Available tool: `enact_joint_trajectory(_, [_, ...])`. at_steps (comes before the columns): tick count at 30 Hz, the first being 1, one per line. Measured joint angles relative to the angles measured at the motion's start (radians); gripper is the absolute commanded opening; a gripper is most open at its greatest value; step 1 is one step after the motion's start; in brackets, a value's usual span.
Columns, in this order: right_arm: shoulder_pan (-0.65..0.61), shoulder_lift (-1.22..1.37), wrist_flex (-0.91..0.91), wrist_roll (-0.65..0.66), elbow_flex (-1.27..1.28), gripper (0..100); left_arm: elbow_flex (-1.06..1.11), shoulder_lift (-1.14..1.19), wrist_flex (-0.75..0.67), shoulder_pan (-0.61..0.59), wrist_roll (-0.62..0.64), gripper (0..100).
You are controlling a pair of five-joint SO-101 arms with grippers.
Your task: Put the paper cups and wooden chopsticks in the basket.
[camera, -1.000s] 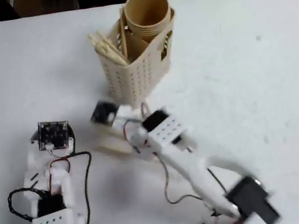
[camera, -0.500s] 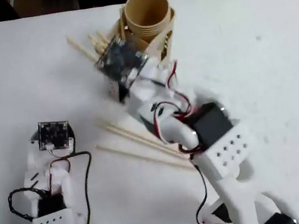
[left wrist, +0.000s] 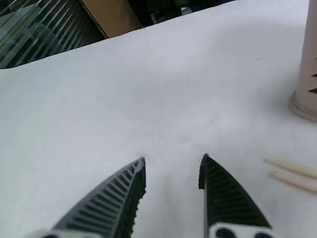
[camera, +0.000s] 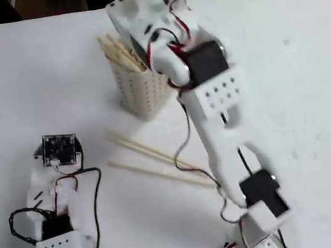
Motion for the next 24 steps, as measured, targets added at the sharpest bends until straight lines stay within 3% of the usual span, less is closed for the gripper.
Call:
enact_joint_trajectory(8, [0.020, -0.011, -0.180, 0.002, 0.170, 1.8, 0.000, 0.000, 0.000, 0.000, 0.000, 19])
enact_joint_trajectory(19, [0.015, -0.404, -0.721, 0.170, 1.059, 2.2, 0.000, 0.000, 0.000, 0.000, 0.000, 19])
enact_joint_trajectory(24, [0.015, -0.531, -0.741, 0.170, 1.204, 15.2, 0.000, 0.000, 0.000, 0.000, 0.000, 19])
